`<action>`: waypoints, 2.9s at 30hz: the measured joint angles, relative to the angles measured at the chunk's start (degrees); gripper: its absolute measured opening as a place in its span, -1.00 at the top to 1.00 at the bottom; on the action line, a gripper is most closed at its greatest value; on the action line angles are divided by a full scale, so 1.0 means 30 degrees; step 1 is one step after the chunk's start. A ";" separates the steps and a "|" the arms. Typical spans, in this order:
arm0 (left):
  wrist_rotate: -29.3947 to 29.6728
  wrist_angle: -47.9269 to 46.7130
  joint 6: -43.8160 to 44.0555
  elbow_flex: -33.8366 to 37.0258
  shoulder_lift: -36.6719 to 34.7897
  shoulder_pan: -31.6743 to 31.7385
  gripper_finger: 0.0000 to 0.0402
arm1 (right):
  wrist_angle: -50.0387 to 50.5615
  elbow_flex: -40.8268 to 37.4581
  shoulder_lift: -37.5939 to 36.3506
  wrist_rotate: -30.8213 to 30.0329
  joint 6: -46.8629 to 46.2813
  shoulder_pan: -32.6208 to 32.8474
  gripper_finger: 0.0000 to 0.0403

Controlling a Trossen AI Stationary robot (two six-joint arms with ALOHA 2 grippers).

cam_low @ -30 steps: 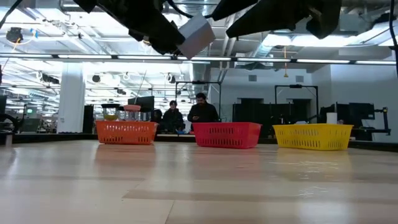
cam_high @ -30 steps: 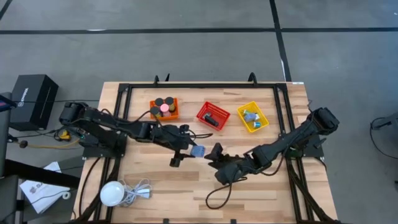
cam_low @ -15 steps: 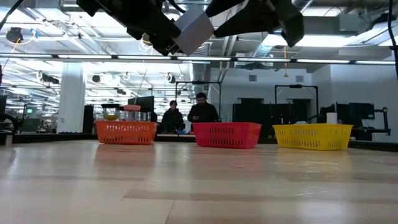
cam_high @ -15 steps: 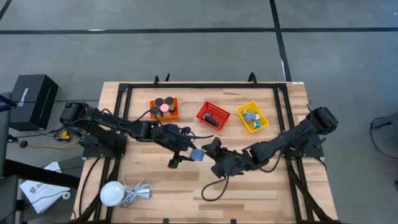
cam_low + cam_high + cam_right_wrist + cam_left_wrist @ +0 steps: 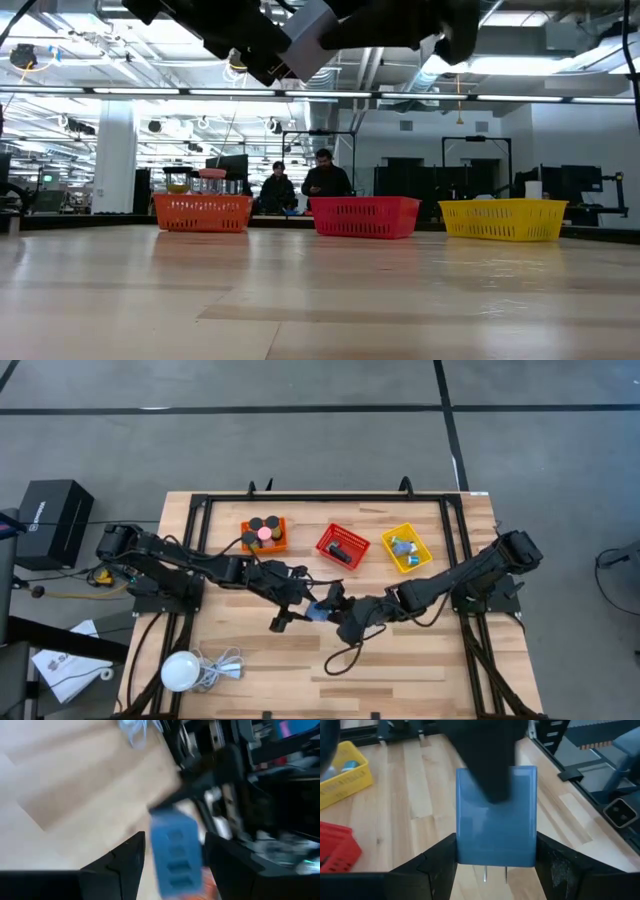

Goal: Pick & Place Office items
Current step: Put the light blue charger adapter into the yellow bin

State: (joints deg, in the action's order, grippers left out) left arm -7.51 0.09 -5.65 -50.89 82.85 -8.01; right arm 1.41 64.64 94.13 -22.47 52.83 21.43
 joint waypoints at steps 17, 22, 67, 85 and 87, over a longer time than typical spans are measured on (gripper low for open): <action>0.0063 0.0156 0.0036 -0.0022 0.0000 0.0023 -0.12 | -0.0857 0.0007 0.0000 0.2552 -0.2618 -0.1034 0.02; 0.0061 0.0163 0.0044 -0.0022 0.0000 0.0023 -0.12 | -0.0816 0.0007 0.0000 0.2554 -0.3725 -0.1055 0.02; 0.0094 0.0302 0.0670 -0.0022 0.0007 0.0023 -0.20 | 0.0418 0.0022 -0.0007 0.2470 0.0320 -0.1164 0.43; 0.1414 0.0447 0.0675 -0.0036 0.0007 0.0023 -0.40 | 0.3675 0.0000 0.0000 0.2069 -0.4401 -0.0784 0.40; 0.1861 0.0447 0.0678 -0.0036 0.0007 0.0023 -0.40 | 0.4444 0.0000 0.0000 0.1000 -0.5155 -0.0574 0.41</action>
State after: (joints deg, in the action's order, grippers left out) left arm -1.93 1.43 -3.62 -51.00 82.87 -7.94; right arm 14.74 64.64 94.13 -19.47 37.36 19.70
